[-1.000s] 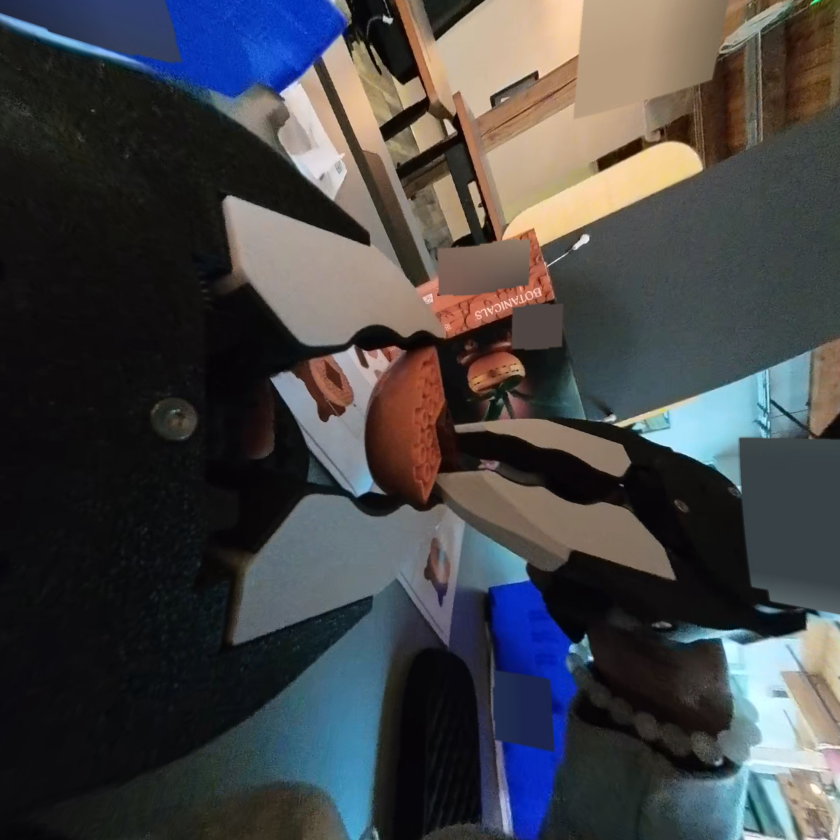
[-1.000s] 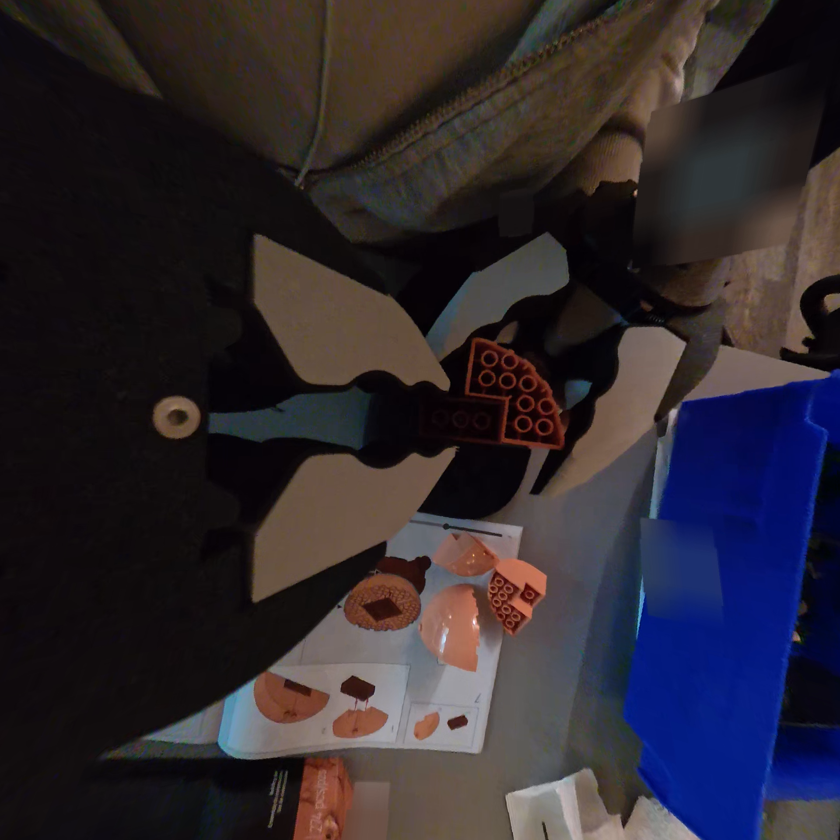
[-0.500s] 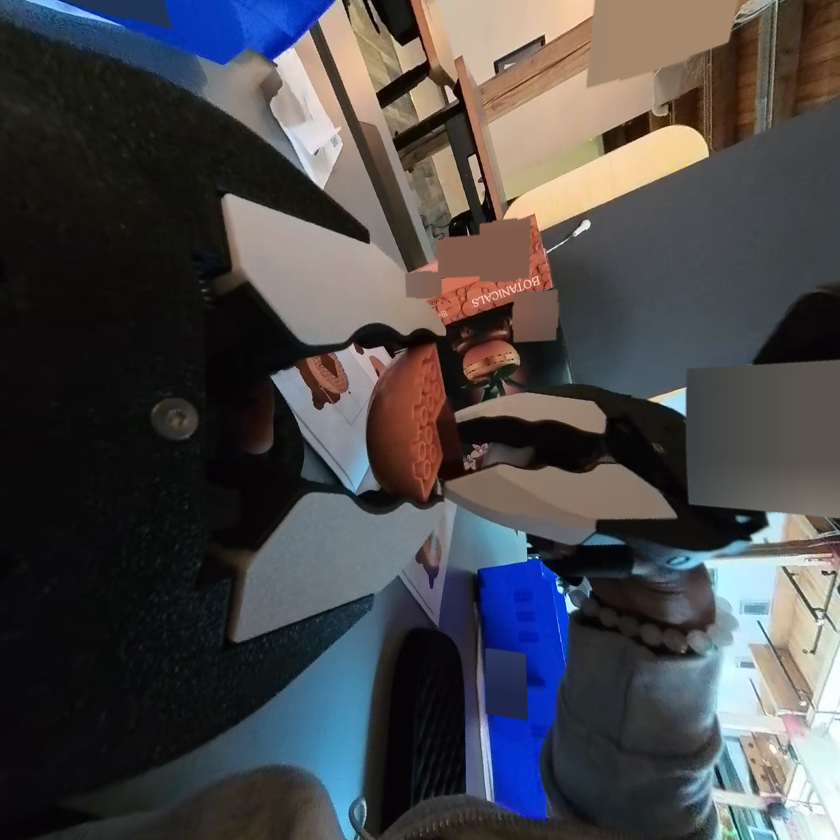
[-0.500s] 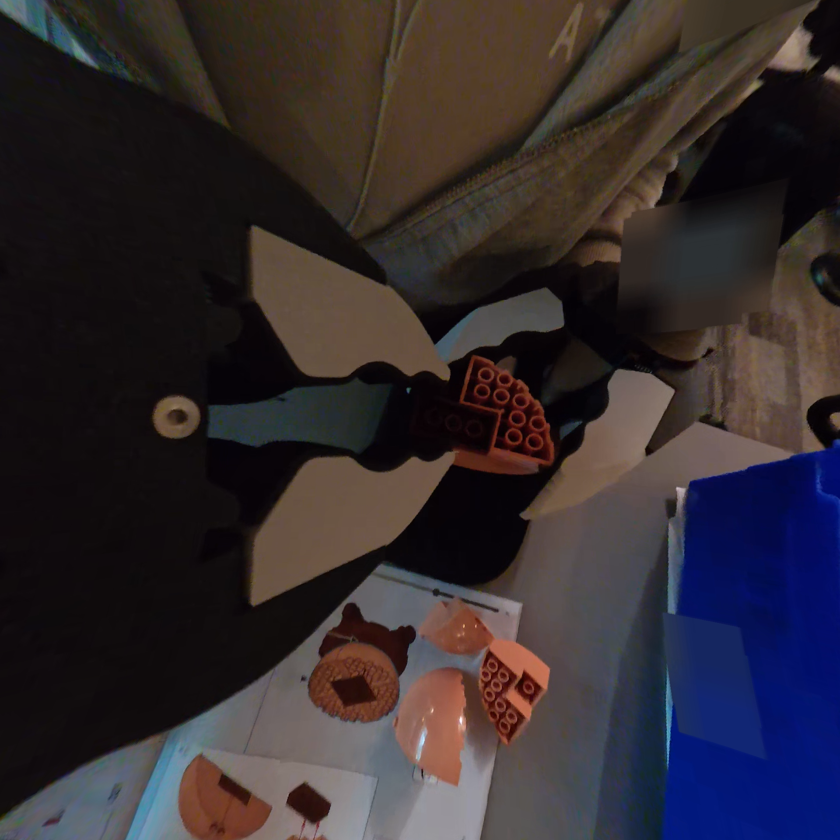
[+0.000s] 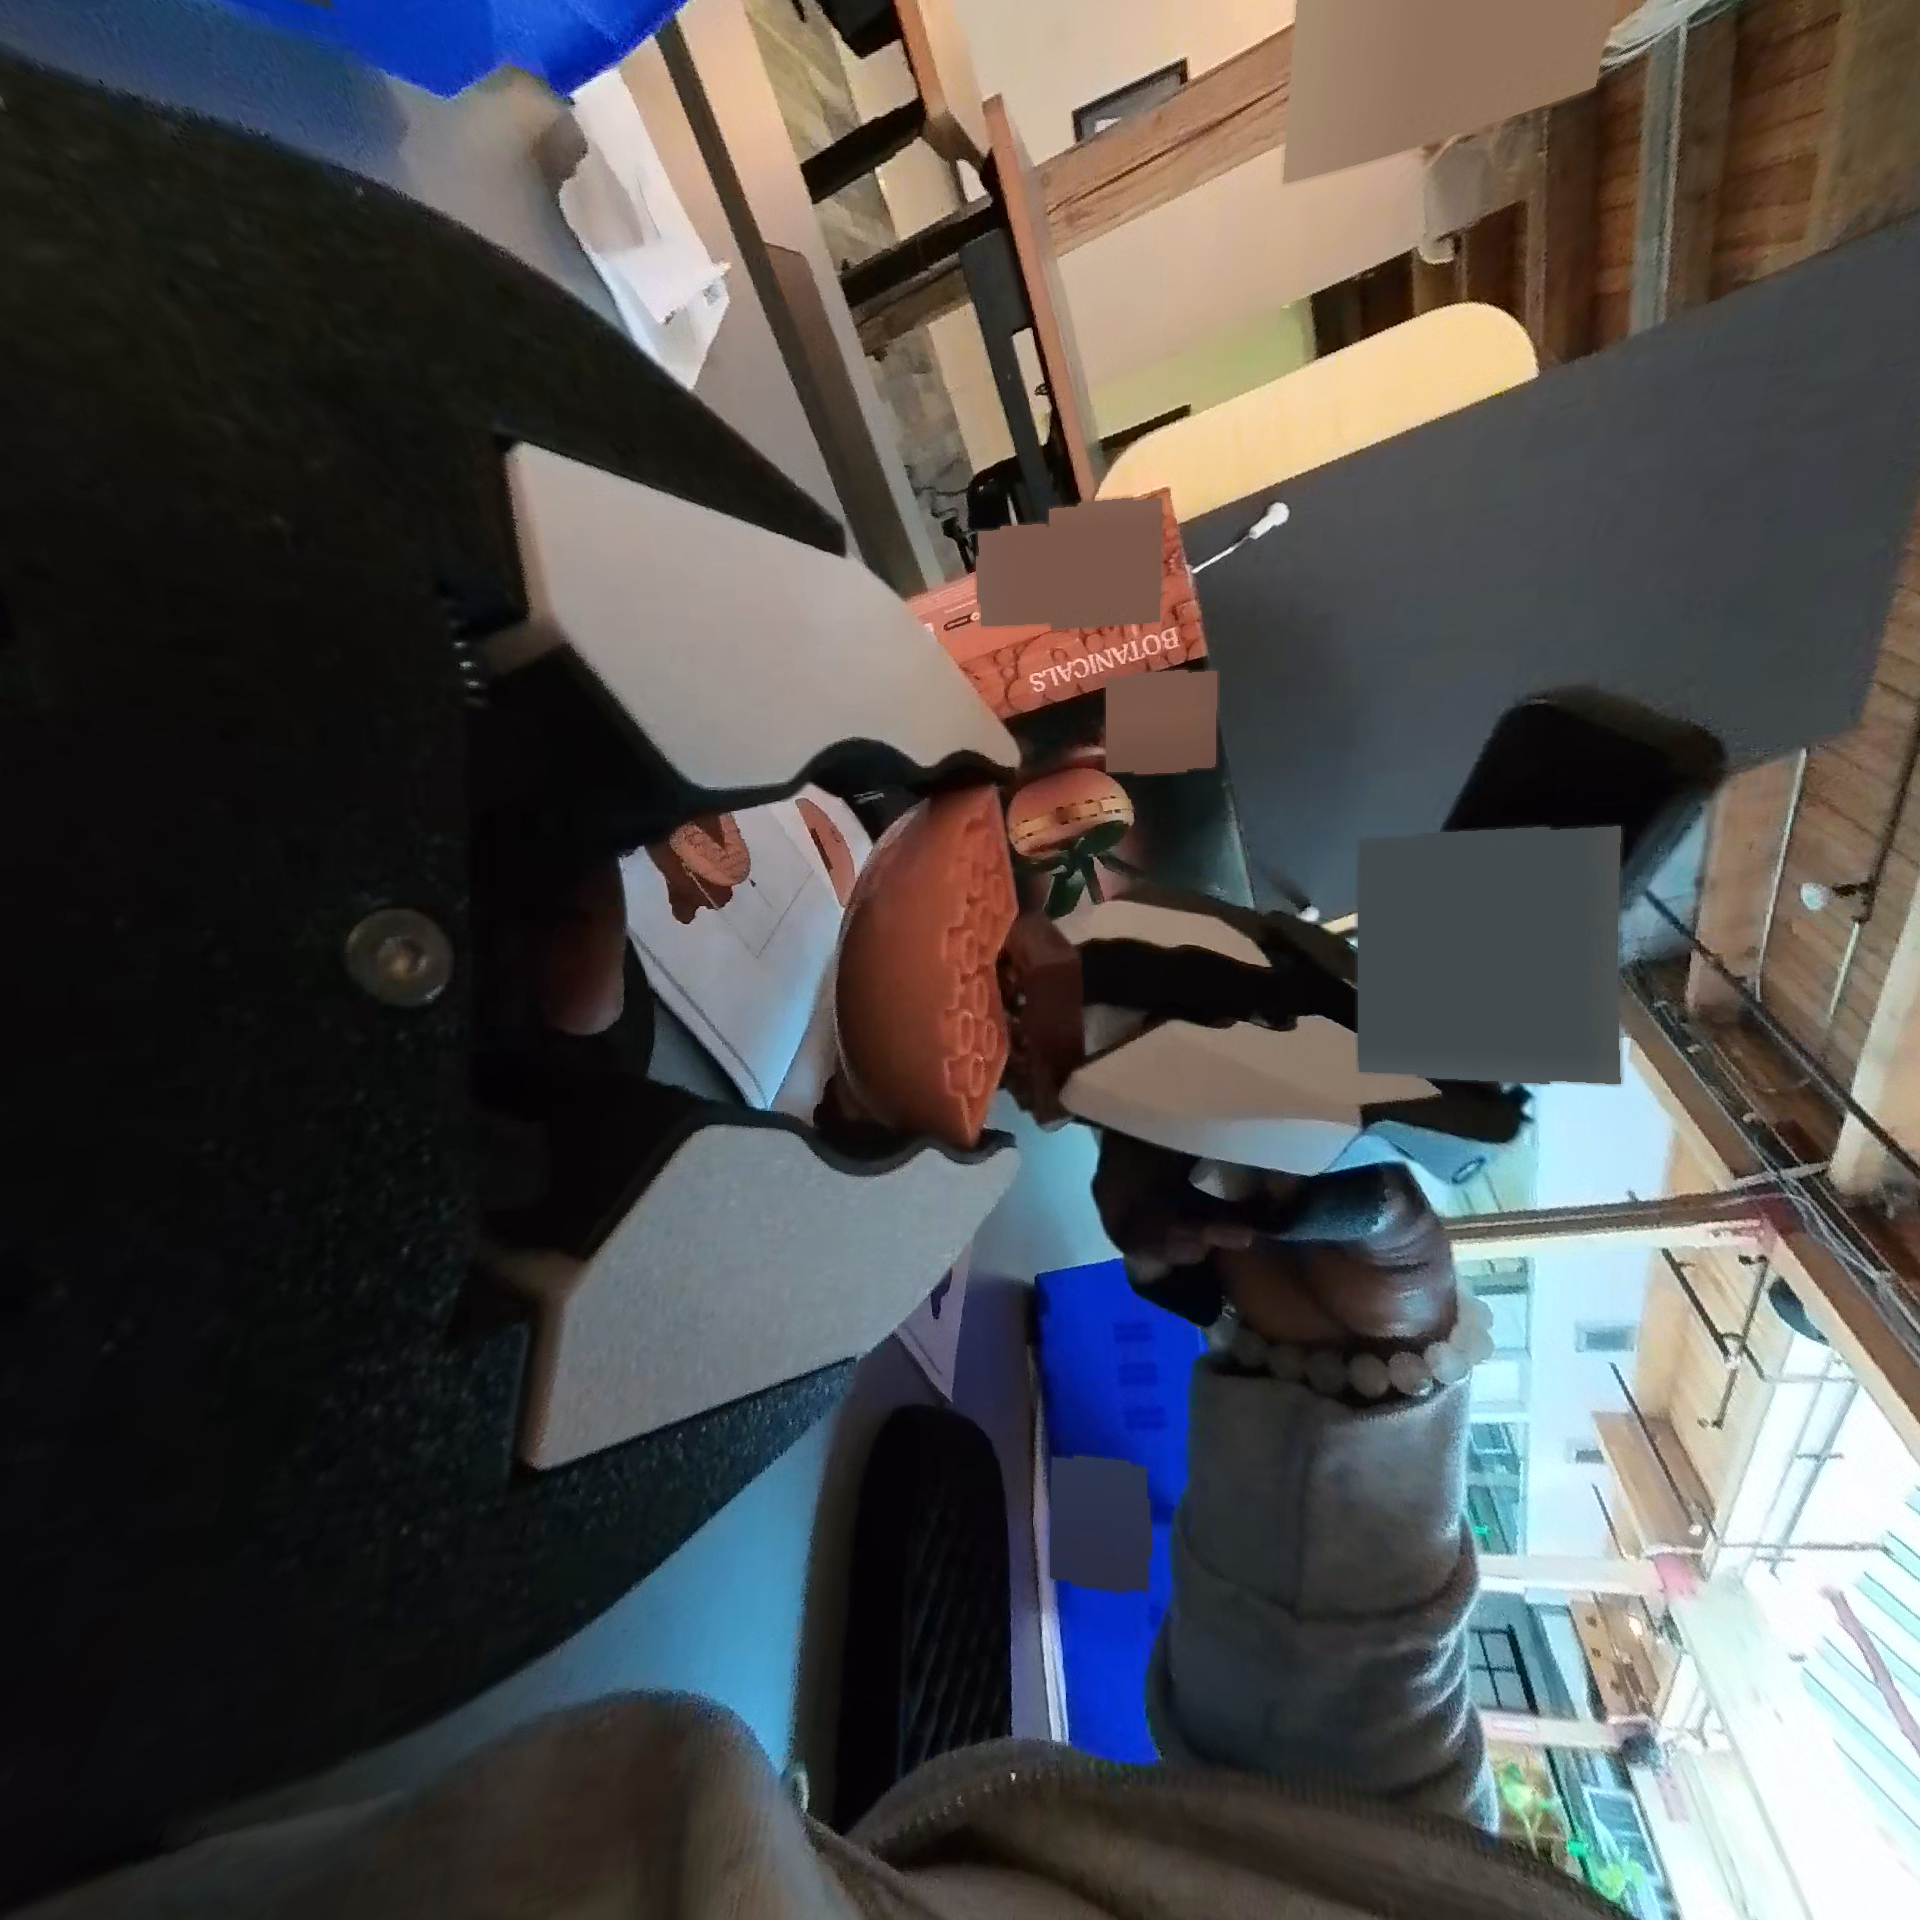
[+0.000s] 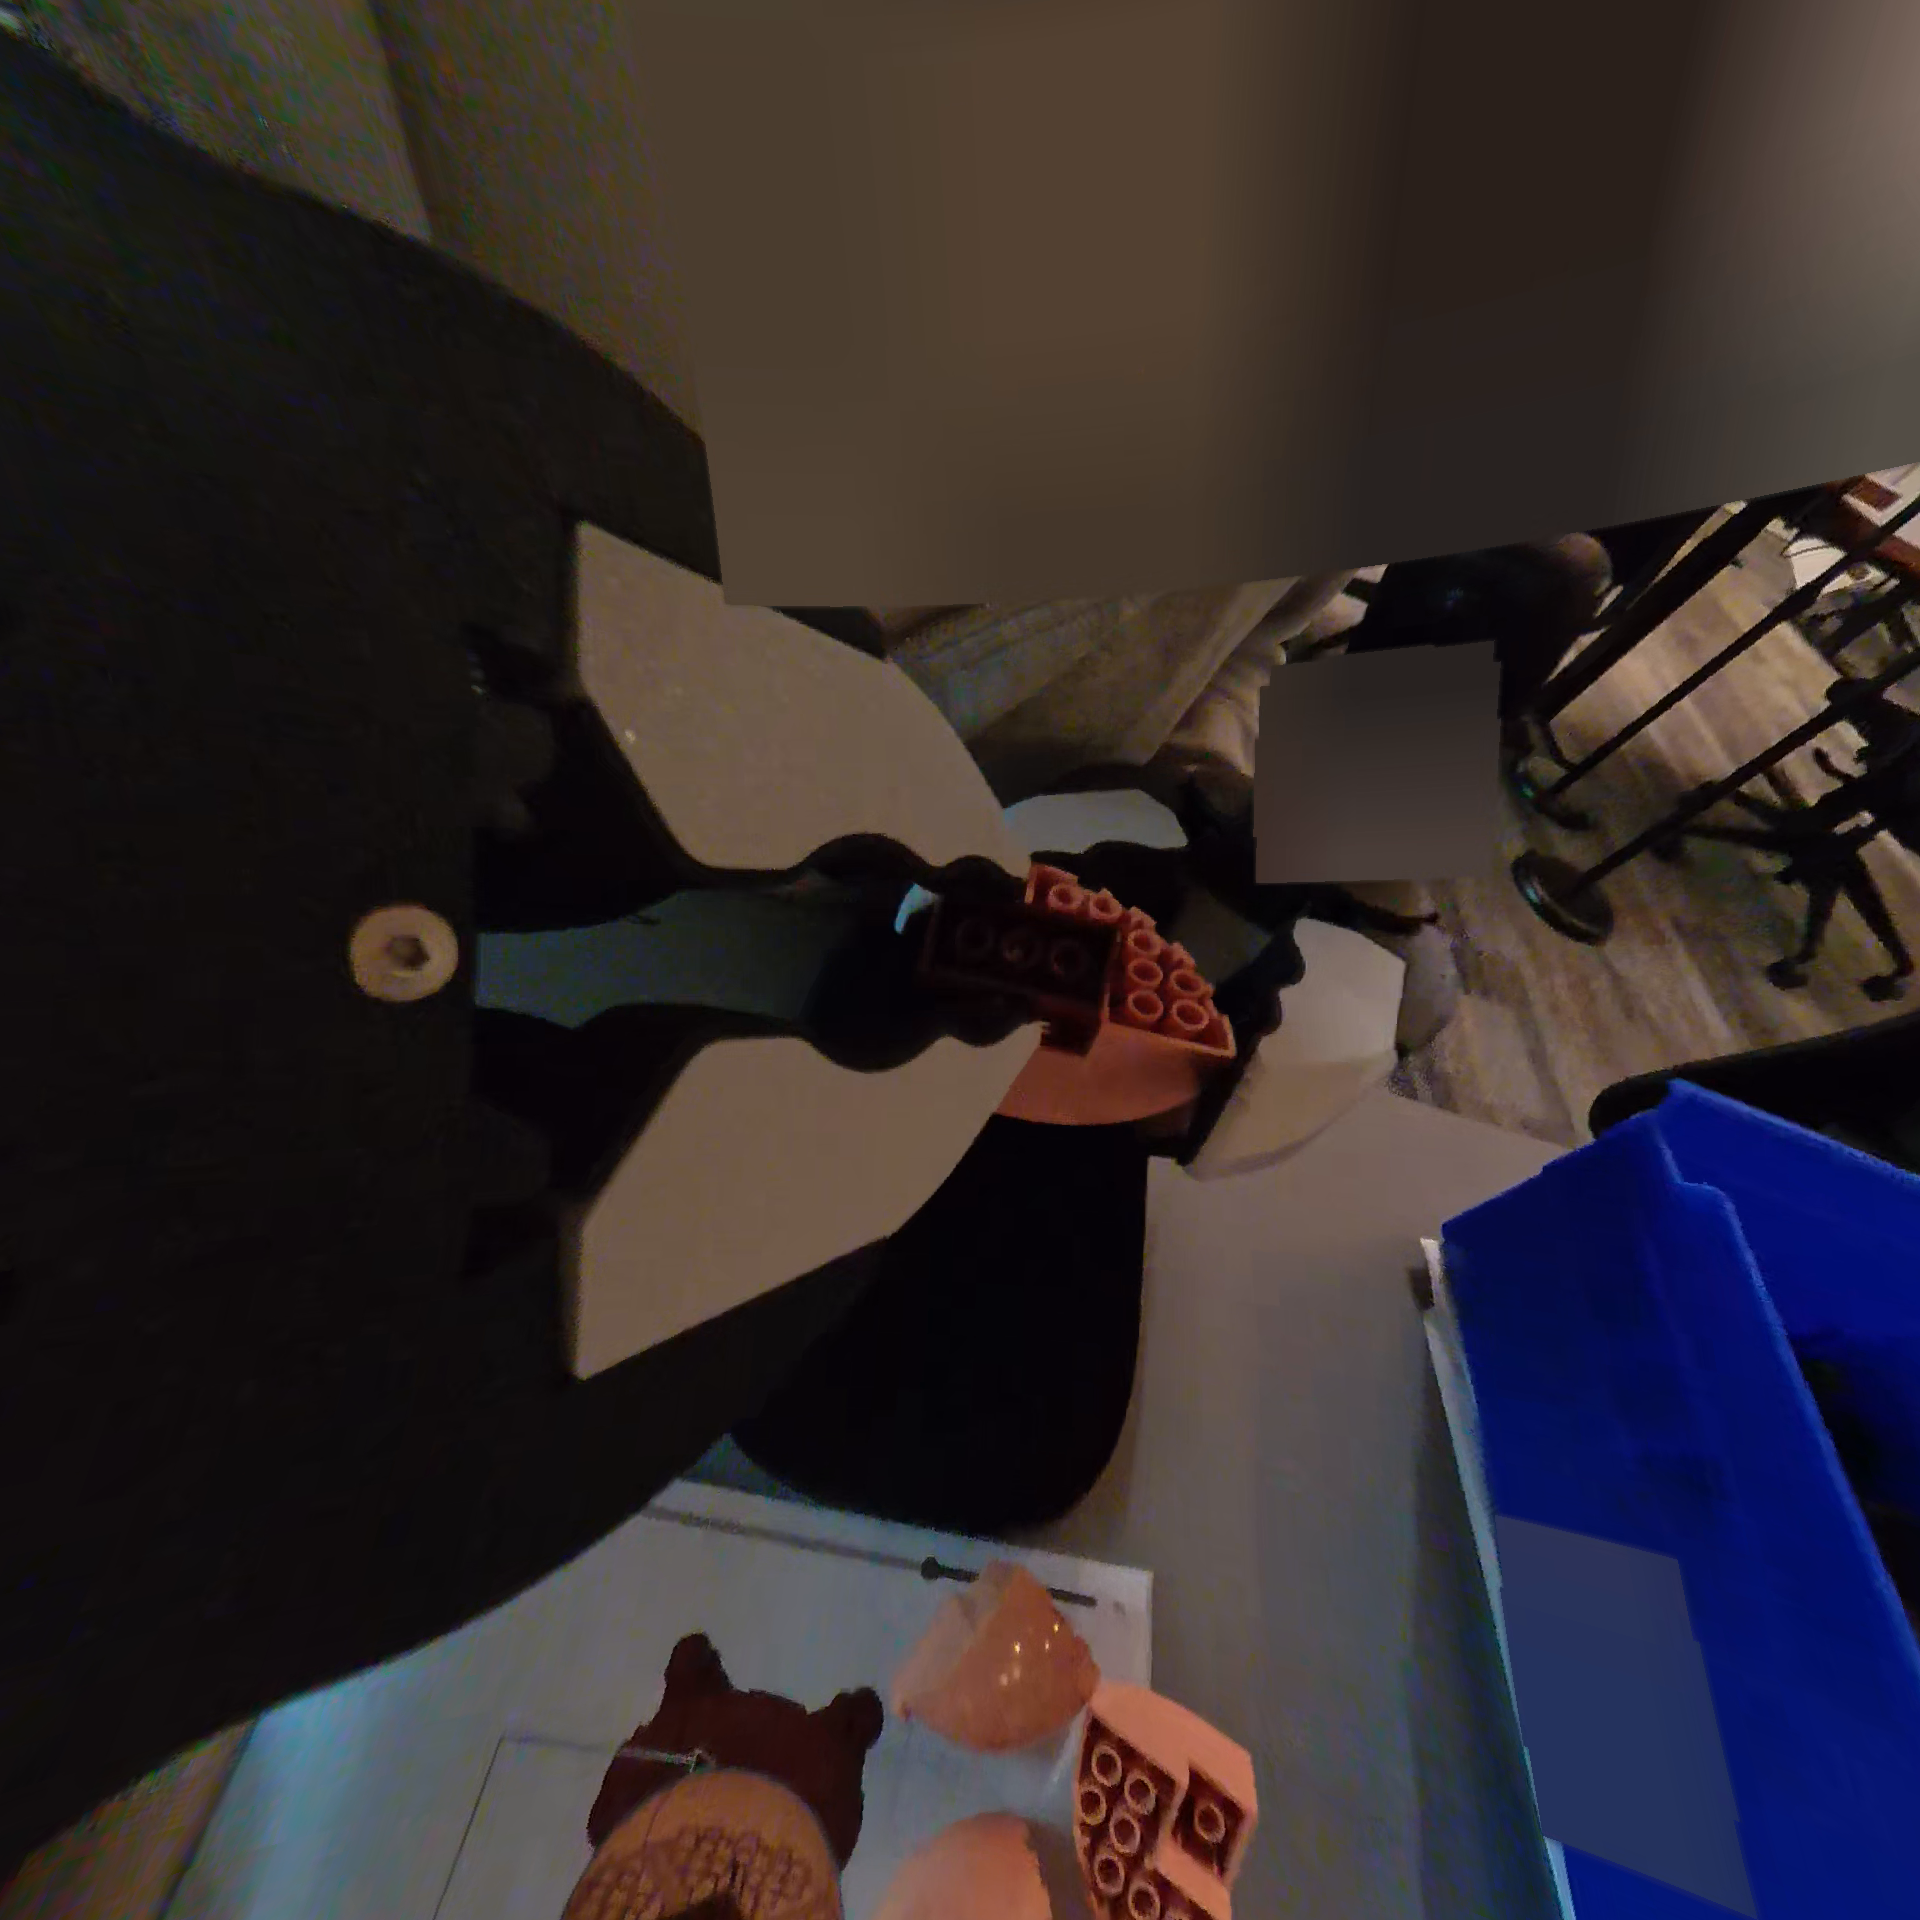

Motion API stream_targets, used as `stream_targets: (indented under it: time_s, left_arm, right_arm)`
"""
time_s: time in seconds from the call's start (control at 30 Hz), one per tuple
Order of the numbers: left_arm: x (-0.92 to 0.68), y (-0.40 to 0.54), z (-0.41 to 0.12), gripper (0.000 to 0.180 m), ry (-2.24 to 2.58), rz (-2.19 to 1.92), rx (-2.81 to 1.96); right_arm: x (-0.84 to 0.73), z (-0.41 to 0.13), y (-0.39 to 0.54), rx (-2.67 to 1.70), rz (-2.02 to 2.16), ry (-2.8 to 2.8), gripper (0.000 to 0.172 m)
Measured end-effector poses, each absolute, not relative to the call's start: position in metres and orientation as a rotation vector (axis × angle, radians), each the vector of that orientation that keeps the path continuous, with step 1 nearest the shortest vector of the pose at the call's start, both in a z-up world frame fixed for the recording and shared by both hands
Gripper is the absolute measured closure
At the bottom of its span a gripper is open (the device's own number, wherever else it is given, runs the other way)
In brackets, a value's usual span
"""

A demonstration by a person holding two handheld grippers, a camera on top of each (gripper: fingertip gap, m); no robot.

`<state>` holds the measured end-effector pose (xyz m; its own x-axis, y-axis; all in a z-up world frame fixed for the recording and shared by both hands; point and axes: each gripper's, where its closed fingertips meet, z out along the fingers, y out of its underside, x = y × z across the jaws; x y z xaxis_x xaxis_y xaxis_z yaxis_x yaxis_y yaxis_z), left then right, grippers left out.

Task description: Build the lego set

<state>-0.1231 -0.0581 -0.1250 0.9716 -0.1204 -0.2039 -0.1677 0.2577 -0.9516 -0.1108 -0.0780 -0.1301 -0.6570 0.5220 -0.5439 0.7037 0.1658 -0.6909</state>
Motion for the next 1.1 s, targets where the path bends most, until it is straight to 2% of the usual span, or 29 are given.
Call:
stream_targets:
  time_s: [0.27,0.6,0.8,0.9,1.1]
  left_arm:
    - [-0.123,-0.056,-0.127,0.119,0.226,-0.002,-1.337]
    - [-0.131,-0.053,-0.129,0.119,0.173,0.058,-1.366]
    - [-0.146,-0.052,-0.120,0.119,-0.018,0.062,-1.293]
    - [-0.156,-0.053,-0.118,0.119,-0.104,0.090,-1.257]
    - [-0.163,-0.052,-0.112,0.119,-0.139,0.171,-1.179]
  right_arm:
    - [-0.124,-0.132,-0.068,1.304,-1.482,2.468,0.157]
    - [-0.131,-0.136,-0.070,1.517,-1.429,2.469,0.156]
    - [-0.145,-0.127,-0.069,1.619,-1.538,2.415,0.156]
    - [-0.154,-0.124,-0.068,1.604,-1.417,2.593,0.156]
    - [-0.160,-0.117,-0.065,1.435,-0.922,2.896,0.156]
